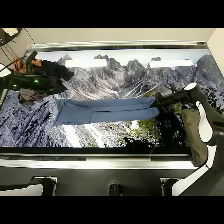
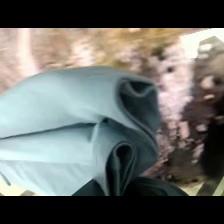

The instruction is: Fold the shirts.

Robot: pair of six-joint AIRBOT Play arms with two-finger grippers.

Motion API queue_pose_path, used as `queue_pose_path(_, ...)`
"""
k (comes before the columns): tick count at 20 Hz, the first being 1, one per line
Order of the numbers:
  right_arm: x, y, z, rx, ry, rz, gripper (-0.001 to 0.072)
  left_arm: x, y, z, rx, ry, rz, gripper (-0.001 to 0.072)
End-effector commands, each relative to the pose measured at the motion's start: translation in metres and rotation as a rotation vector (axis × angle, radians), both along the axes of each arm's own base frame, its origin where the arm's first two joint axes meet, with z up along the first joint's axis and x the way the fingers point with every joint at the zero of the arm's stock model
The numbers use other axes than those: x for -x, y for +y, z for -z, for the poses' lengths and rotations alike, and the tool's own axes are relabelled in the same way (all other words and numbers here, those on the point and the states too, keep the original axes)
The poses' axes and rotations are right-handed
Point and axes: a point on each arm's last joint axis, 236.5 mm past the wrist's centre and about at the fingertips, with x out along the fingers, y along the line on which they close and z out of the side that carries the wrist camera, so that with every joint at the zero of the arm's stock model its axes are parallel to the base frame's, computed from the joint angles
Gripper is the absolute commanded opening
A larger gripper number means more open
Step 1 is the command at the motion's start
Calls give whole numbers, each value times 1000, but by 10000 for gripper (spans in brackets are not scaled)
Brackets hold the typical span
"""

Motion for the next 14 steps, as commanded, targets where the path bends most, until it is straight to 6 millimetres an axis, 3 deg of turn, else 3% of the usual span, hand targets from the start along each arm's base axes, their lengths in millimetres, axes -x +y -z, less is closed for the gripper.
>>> queue_pose_path(1, 4, 9, -38, -8, -68, -56, 47, 6, -40, 7, 4, -3, 92, 324)
queue_pose_path(3, 8, 11, -77, 3, -134, -78, 46, 6, -73, 28, 6, 10, 136, 312)
queue_pose_path(5, 17, 14, -115, 10, -180, -84, 46, 11, -112, 56, 3, 25, 178, 42)
queue_pose_path(8, 42, 24, -167, 16, -228, -111, 46, 21, -180, 90, 39, 44, 224, 32)
queue_pose_path(10, 66, 37, -202, 38, -264, -158, 46, 23, -226, 99, 137, 68, 190, 31)
queue_pose_path(14, 109, 42, -256, 168, -352, -163, 46, 48, -291, 126, 275, 189, 175, 30)
